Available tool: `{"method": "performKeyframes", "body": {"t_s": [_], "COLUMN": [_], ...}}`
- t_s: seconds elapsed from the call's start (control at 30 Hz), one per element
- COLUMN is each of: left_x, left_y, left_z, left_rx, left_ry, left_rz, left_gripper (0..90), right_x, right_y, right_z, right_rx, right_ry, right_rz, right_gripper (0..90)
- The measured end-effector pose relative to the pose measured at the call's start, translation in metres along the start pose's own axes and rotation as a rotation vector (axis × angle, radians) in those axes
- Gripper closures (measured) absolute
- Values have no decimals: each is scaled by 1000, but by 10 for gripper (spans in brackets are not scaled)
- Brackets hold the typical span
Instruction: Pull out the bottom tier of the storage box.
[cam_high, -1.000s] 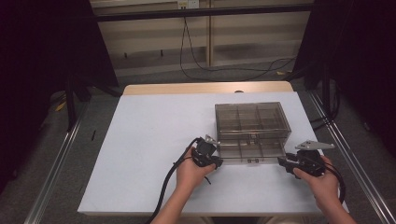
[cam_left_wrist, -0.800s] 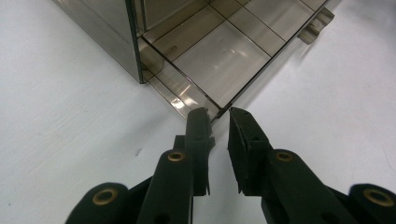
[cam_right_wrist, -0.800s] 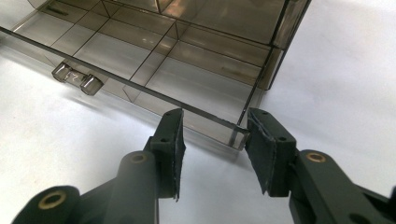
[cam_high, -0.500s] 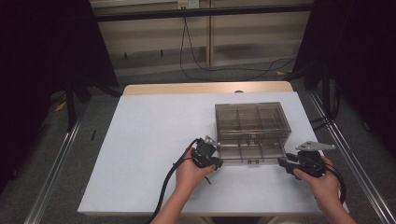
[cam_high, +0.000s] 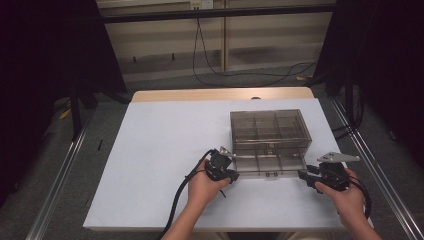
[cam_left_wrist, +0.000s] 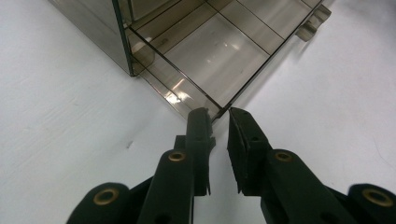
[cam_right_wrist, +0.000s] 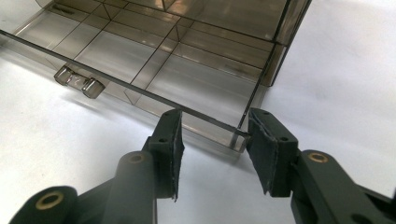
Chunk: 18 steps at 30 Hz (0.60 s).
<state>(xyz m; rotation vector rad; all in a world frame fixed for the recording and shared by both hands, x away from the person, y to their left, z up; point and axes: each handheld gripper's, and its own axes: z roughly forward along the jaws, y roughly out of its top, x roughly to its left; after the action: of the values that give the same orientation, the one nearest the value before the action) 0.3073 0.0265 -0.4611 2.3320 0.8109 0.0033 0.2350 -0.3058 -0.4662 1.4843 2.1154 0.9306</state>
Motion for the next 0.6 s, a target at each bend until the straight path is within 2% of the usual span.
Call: {"method": "performKeyframes", "body": {"t_s": [0.03,0.07,0.17,0.33,0.37,0.4,0.6], "left_x": [0,1,-1,-2,-1,-2,-3], "left_y": [0,0,-1,-2,-3,-3,-4], "left_z": [0,-1,0,0,-1,0,-1], "left_rx": [-2,9,-3,-4,7,-6,-2], "left_ry": [-1,-3,-3,-5,-8,-6,-5], "left_rz": [1,19,2,1,19,4,6], "left_gripper": [786,786,786,786,786,786,786], "right_x": [0,0,1,1,1,1,1], "right_y": [0,-1,-1,-2,-2,-2,-3], "right_z": [0,-1,-1,-2,-2,-2,-3], "right_rx": [1,2,-1,-2,-1,0,2], "right_ry": [0,-2,2,3,4,4,7], "right_rz": [-1,0,2,-1,1,0,3], "right_gripper": [562,562,563,561,561,561,559]}}
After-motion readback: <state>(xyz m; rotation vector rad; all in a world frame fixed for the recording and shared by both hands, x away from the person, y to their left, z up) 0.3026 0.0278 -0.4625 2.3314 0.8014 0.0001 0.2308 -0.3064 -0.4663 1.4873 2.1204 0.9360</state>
